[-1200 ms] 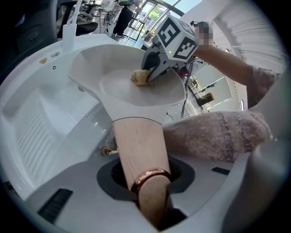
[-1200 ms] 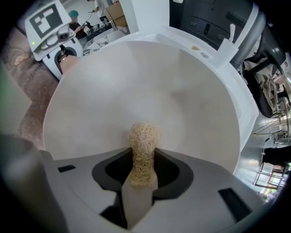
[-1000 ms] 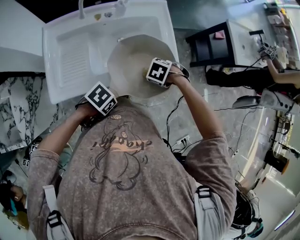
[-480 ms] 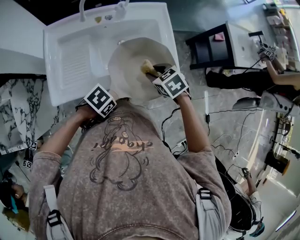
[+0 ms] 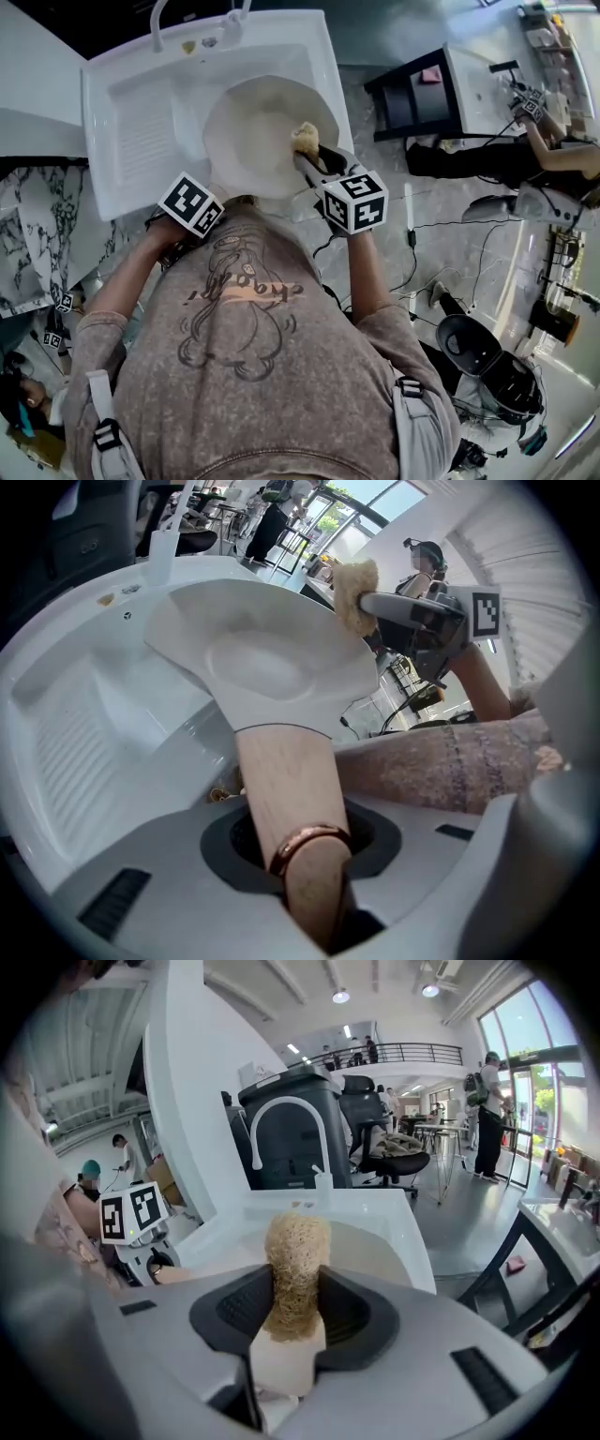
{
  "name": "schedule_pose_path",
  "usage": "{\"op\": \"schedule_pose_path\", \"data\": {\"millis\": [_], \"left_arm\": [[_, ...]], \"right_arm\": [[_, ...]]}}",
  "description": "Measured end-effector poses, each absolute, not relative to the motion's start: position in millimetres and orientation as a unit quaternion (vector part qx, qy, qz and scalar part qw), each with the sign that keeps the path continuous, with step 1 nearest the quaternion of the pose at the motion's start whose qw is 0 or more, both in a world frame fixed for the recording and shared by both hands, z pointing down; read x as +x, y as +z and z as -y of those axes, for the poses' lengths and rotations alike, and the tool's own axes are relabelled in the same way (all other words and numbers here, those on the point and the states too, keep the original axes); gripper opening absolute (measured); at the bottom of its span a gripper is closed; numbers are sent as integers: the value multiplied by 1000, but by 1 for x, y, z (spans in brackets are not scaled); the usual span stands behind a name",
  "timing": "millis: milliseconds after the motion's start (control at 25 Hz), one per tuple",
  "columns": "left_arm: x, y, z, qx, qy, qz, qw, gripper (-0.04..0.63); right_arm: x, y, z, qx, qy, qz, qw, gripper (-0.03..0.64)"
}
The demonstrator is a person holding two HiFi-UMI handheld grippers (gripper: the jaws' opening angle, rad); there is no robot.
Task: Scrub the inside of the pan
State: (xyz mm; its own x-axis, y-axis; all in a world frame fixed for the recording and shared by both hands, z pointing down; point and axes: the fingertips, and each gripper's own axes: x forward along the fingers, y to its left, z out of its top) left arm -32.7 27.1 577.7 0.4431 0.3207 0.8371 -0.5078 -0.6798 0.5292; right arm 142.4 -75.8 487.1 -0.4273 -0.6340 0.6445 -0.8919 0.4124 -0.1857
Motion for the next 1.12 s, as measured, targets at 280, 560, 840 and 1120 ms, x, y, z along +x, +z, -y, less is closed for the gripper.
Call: {"op": "schedule_pose_path", "data": {"millis": [280, 560, 840, 1120], "left_arm": [[-50, 579, -20, 750, 515, 99, 402, 120], [-92, 575, 1, 737, 479, 174, 444, 120], [-138, 575, 22, 715, 449, 272, 461, 121], [-155, 574, 39, 713, 432, 350, 426, 121]], "right_arm": [[149, 475, 87, 500, 236, 807, 208, 153], [158, 488, 87, 499, 255, 802, 206, 155], [155, 514, 78, 498, 294, 790, 204, 155], [140, 534, 76, 498, 295, 788, 210, 155]]}}
